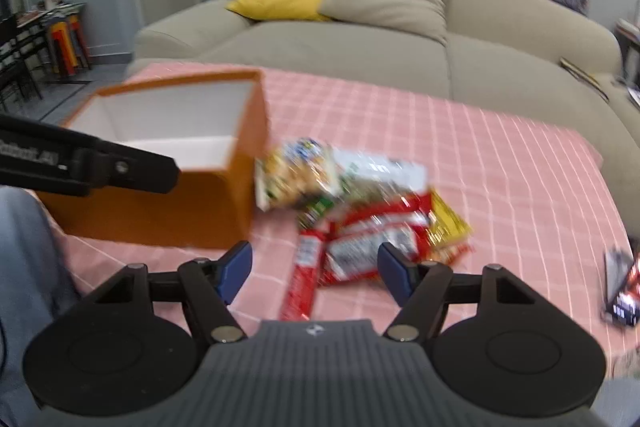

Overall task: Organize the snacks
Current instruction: 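Move both tools back over the snack pile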

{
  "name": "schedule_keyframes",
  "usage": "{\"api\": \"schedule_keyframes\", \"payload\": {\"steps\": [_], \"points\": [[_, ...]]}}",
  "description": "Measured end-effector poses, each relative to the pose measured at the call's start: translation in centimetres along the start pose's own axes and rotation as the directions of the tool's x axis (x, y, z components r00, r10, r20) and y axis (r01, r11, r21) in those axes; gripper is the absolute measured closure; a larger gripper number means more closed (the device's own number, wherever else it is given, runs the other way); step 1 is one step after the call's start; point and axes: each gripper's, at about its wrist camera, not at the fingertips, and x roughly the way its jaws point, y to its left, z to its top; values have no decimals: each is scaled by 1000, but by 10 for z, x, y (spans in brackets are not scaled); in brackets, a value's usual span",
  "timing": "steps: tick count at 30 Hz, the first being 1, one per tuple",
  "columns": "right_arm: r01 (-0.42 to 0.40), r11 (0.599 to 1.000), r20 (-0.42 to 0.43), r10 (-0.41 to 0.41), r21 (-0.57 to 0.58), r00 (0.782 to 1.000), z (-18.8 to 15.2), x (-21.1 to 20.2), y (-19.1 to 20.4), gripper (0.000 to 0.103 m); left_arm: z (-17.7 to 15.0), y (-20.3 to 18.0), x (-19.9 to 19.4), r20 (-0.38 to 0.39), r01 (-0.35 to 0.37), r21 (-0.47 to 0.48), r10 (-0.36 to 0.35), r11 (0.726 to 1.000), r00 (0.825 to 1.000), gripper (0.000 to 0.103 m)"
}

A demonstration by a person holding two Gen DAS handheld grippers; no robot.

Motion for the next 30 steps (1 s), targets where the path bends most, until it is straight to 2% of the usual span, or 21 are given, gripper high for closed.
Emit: {"api": "schedule_keyframes", "payload": {"steps": [4, 9, 13, 18, 20, 22, 26, 30], "points": [[23, 999, -25, -22, 37, 999, -9, 14, -19, 36, -3, -10, 13, -22, 4, 58, -3, 998, 1000, 43], [71, 996, -62, -68, 48, 996, -19, 29, -35, 36, -4, -21, 33, -60, 48, 70, -44, 996, 997, 43], [79, 997, -82, -77, 21, 994, -17, 42, -43, 36, -4, -30, 52, -121, 71, 87, -60, 994, 991, 42], [100, 995, -110, -101, -12, 989, -16, 58, -51, 39, -7, -34, 65, -145, 77, 98, -62, 992, 987, 40], [110, 993, -104, -115, -54, 988, -16, 63, -52, 39, -8, -35, 71, -164, 72, 102, -54, 992, 985, 39], [111, 983, -97, -126, -145, 987, -14, 70, -51, 39, -9, -36, 73, -184, 79, 108, -58, 991, 981, 39], [92, 933, -57, -119, -349, 991, -12, 81, -49, 38, -8, -36, 78, -201, 73, 107, -50, 992, 978, 37], [20, 929, -80, -54, -369, 995, -10, 93, -60, 32, -6, -37, 86, -233, 63, 106, -36, 992, 972, 37]]}}
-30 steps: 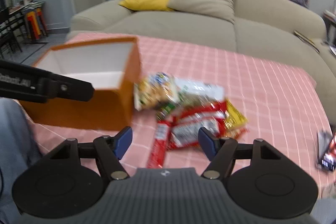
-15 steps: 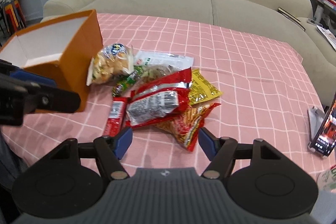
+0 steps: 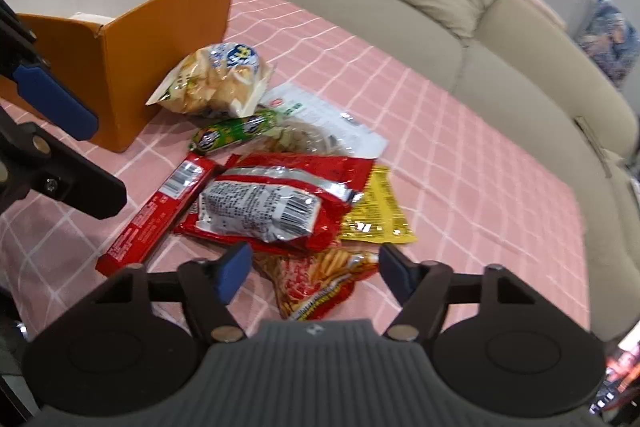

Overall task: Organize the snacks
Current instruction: 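Move both tools back over the snack pile, then grasp the red sausage stick with the left tool while the right tool grasps the Mimi bag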

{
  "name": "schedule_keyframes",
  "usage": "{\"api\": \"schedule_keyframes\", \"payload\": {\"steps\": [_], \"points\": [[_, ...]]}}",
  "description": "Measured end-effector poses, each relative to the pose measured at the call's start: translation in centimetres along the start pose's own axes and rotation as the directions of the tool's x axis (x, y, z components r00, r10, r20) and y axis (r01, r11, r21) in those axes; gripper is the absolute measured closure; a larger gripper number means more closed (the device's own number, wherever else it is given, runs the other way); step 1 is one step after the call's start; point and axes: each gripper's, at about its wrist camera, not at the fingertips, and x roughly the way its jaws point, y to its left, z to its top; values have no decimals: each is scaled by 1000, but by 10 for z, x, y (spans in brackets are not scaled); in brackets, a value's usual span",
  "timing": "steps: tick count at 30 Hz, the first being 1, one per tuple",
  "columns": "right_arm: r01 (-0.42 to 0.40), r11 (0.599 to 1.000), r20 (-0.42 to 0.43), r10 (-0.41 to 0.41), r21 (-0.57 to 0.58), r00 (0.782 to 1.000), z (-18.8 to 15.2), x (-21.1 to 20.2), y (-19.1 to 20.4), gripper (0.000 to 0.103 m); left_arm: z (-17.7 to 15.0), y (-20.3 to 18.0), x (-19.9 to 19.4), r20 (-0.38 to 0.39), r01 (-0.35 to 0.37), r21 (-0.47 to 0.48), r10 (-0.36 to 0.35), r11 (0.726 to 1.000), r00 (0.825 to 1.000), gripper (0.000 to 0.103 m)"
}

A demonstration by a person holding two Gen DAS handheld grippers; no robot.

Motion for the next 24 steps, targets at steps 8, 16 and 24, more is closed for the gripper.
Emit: {"api": "schedule_keyframes", "payload": {"steps": [8, 16, 24], "points": [[-36, 999, 1, 36, -16, 999, -1, 22, -1, 29, 5, -6, 7, -22, -14, 20, 15, 1000, 1000, 37], [-25, 999, 5, 25, -24, 1000, -9, 28, -5, 43, 11, -15, 12, -8, -26, 75, 26, 997, 1000, 33], [-27, 1000, -3, 27, 8, 1000, -9, 20, -6, 60, 12, -21, 20, 22, -44, 113, 41, 993, 999, 33]]}}
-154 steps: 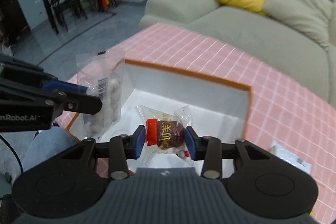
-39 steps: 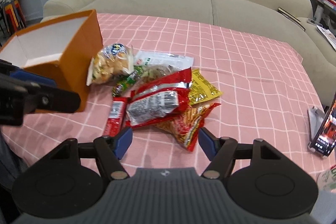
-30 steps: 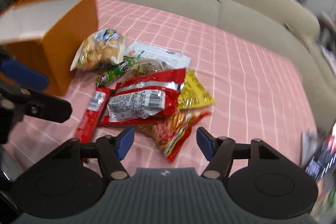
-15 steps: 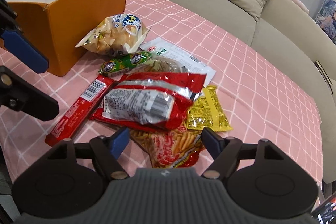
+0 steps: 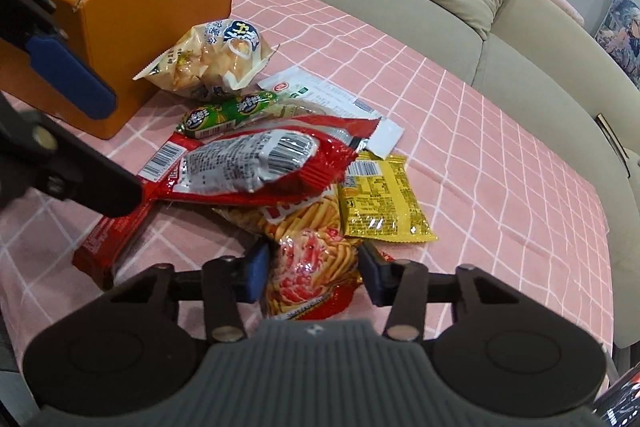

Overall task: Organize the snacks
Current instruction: 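Grasp the red sausage stick with the left tool while the right tool grasps the Mimi bag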

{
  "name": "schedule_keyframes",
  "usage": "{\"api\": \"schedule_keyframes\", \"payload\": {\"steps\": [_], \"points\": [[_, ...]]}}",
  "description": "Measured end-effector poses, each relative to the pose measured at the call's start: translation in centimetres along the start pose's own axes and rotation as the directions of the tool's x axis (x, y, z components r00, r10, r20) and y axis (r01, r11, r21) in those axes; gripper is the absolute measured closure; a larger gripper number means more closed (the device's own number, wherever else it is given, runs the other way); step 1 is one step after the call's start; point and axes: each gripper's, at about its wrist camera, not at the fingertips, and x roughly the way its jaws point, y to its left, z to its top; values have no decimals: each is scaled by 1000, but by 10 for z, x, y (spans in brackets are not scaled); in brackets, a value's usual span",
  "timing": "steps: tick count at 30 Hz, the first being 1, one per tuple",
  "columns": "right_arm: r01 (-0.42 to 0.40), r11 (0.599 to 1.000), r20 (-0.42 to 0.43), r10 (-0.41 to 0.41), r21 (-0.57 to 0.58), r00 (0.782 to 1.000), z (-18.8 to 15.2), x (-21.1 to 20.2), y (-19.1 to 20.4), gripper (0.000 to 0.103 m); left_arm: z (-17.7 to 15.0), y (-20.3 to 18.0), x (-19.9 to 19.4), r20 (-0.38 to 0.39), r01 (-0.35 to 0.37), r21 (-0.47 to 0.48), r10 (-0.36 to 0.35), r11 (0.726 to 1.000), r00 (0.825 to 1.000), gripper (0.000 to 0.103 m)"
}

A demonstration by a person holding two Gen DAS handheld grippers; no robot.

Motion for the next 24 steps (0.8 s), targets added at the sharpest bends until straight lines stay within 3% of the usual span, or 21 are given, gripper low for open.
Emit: {"api": "schedule_keyframes", "payload": {"steps": [4, 12, 19, 24], "points": [[-14, 997, -31, 16, 82, 999, -1, -5, -7, 63, 0, -3, 4, 16, -6, 39, 5, 999, 1000, 31], [34, 973, -90, -14, 228, 996, -4, -14, -22, 64, -2, 0, 24, -4, -25, 54, 25, 998, 1000, 27], [82, 952, -109, -51, 296, 993, -9, -13, -31, 64, 6, -15, 41, -9, -46, 180, 48, 983, 999, 17], [103, 940, -115, -69, 324, 991, -10, -9, -35, 64, 16, -25, 53, -2, -63, 250, 65, 966, 998, 16]]}}
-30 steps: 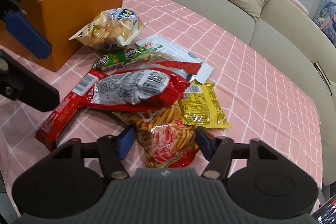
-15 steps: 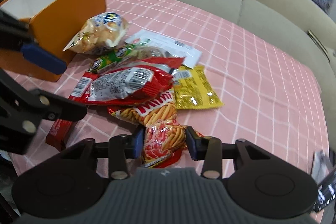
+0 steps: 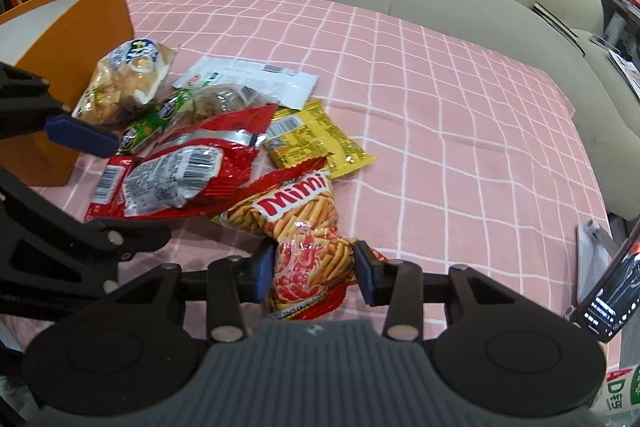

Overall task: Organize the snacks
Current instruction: 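Grasp the red sausage stick with the left tool while the right tool grasps the Mimi bag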

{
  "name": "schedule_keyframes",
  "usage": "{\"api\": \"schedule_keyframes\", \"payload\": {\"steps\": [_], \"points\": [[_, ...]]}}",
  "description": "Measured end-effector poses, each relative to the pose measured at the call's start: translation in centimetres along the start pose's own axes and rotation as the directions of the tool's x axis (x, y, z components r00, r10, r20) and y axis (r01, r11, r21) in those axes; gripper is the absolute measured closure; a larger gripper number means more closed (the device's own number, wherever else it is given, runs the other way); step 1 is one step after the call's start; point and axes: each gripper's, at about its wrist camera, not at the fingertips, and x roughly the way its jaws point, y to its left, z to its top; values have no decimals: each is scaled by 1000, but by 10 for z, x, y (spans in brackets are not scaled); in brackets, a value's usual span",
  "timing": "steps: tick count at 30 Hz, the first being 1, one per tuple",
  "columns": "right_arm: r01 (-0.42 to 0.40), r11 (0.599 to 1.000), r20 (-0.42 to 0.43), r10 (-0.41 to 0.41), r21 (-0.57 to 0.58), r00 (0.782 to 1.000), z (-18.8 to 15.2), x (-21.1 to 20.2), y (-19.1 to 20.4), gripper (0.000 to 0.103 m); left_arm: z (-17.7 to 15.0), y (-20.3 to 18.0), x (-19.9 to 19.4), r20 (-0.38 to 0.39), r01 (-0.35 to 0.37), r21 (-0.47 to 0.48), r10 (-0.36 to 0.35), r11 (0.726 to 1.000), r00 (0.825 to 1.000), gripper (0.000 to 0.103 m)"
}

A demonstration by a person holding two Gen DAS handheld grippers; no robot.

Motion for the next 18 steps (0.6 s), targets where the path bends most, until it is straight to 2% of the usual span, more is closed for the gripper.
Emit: {"api": "schedule_keyframes", "payload": {"steps": [3, 10, 18], "points": [[-5, 1000, -2, 5, 23, 1000, -1, 1, -4, 64, 3, -10, 9, 7, -45, 73, 45, 996, 999, 16], [-5, 998, -13, 5, 56, 1000, -3, 4, -9, 63, 4, -19, 18, 25, -98, 134, 95, 986, 995, 16], [-10, 997, -14, 11, 70, 1000, -4, 4, -11, 63, 2, -31, 22, 47, -130, 228, 123, 965, 991, 38]]}}
